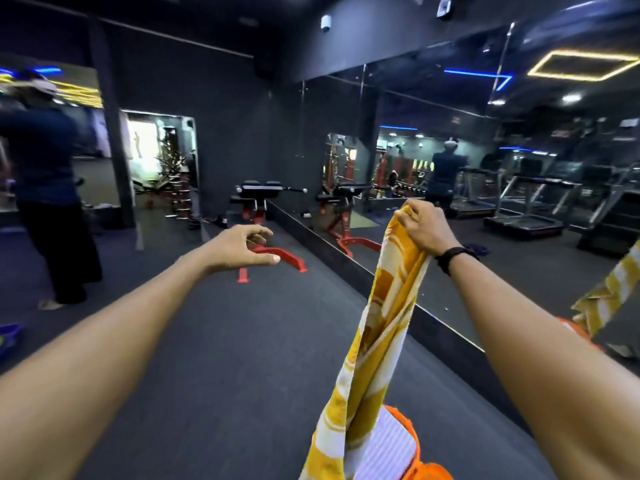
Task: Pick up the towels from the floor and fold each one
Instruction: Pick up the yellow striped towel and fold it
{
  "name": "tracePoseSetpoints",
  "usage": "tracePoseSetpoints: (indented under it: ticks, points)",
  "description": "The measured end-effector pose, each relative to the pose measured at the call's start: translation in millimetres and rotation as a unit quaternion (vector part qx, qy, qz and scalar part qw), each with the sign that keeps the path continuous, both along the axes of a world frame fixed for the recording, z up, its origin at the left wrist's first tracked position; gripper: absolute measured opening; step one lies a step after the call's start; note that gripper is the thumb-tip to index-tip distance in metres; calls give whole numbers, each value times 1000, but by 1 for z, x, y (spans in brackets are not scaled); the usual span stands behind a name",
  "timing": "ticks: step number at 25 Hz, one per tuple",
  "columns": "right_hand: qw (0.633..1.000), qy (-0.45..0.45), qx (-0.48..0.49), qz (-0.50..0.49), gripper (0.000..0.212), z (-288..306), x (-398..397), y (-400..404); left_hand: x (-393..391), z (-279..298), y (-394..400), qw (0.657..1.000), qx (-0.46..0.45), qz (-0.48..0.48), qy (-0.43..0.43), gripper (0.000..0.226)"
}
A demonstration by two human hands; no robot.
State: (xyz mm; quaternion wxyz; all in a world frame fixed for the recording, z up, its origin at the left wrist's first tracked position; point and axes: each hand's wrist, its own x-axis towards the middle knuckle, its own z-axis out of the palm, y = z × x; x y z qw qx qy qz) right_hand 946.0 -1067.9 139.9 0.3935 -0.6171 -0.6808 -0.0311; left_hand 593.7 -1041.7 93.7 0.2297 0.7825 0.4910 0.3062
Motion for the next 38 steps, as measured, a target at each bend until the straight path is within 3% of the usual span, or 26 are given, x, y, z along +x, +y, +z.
tracePoseSetpoints:
  ticks: [7, 16, 23, 28, 35, 38]
  points:
    - [987, -23, -69, 143, 20, 20, -36, 193, -51, 8, 149, 996, 7, 87, -5, 55]
    - [982, -43, -84, 165, 21, 28, -81, 372, -68, 23, 334, 995, 15, 92, -20, 57]
    - [991, -12, -109, 82, 21, 10, -54, 475, -32, 4, 512, 1000, 3, -29, -8, 66]
    - [993, 44, -105, -41, 19, 11, -13, 508, 32, 17, 619, 987, -4, -159, 26, 57]
    - [969, -7, -76, -233, 26, 22, 62, 495, 164, 33, 697, 946, 29, -323, 17, 59]
    - [959, 13, -45, -281, 27, 29, 97, 489, 225, 36, 710, 924, 44, -380, 13, 57]
